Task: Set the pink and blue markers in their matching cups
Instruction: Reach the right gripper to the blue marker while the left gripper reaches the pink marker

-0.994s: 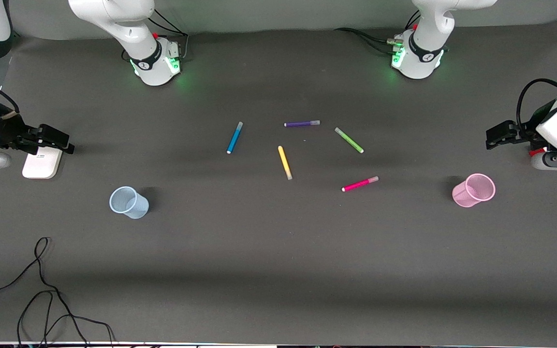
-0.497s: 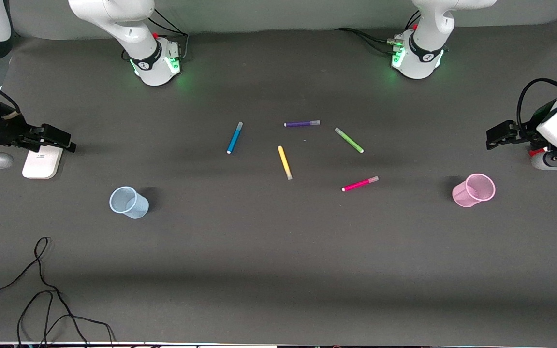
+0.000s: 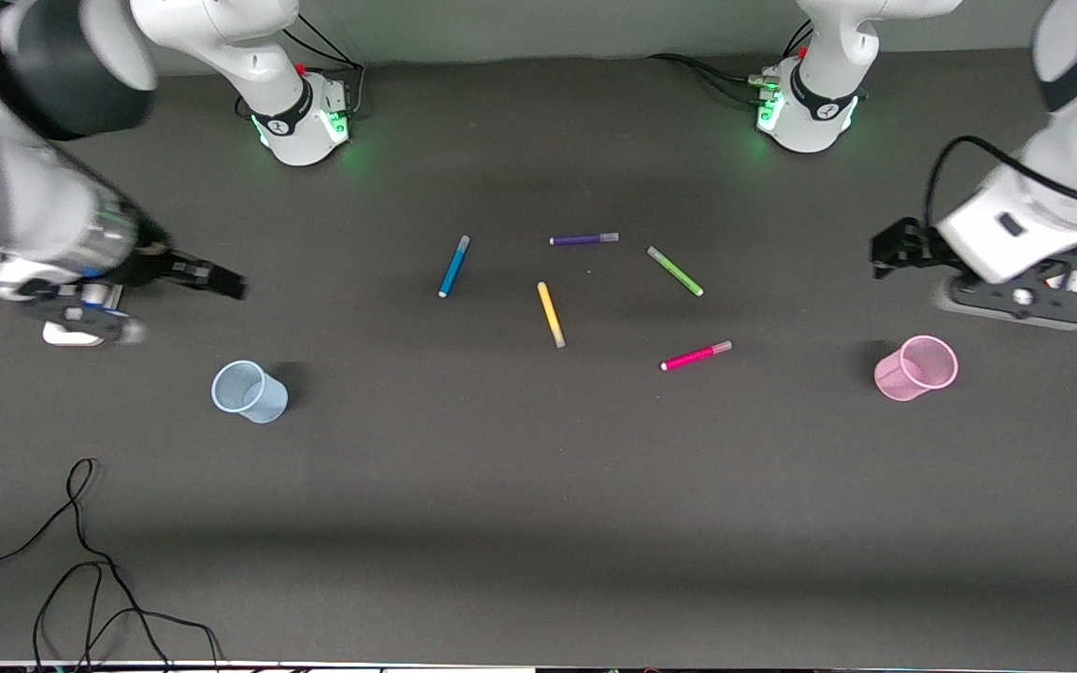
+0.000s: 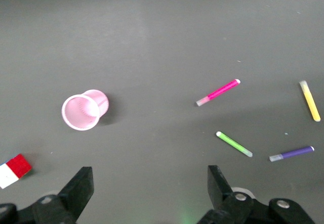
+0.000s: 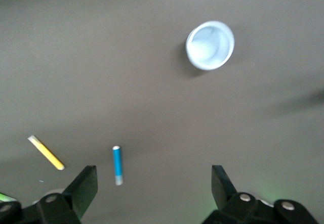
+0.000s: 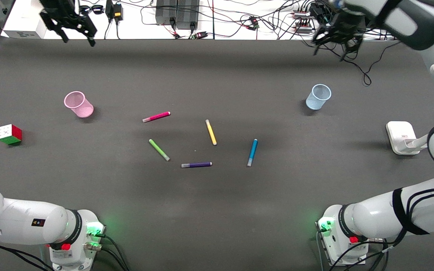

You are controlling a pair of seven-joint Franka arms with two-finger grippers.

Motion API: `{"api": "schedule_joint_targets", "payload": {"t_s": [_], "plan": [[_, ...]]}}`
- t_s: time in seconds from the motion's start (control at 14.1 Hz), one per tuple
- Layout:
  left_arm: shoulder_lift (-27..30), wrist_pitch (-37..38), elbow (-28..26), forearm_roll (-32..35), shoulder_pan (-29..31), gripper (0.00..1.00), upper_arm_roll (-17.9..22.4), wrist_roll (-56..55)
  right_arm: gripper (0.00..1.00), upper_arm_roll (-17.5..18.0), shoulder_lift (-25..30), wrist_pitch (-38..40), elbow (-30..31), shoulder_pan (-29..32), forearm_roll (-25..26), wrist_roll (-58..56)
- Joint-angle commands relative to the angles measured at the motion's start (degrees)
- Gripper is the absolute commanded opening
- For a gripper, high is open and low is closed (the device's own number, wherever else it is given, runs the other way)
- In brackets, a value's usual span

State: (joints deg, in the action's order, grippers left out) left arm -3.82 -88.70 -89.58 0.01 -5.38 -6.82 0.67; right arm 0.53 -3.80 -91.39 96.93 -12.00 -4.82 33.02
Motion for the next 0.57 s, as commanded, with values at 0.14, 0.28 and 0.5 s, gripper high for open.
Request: {"api": "schedule_joint_targets", "payload": {"t_s": [0.14,0.28,0.5], "plan": [[-0.66,0.02,-0.42,-0.19,-0.33,1.0,-4.07,2.64,1.0,-0.44,-6.03,-4.13,-0.42,-9.68,-2.65,18.09],[-0.92,-0.24,-0.69,-0.19,-0.5,1.0,-4.52,11.32,1.0,-0.44,-9.46,-5.98,0.8,-12.33,-5.18,23.12],[-1.19,-1.64,-1.39,-0.28,-1.56,1.0,-4.7,21.44,1.0,-0.53,-10.27,-10.88,9.03,-16.46,-8.01,25.77]]}}
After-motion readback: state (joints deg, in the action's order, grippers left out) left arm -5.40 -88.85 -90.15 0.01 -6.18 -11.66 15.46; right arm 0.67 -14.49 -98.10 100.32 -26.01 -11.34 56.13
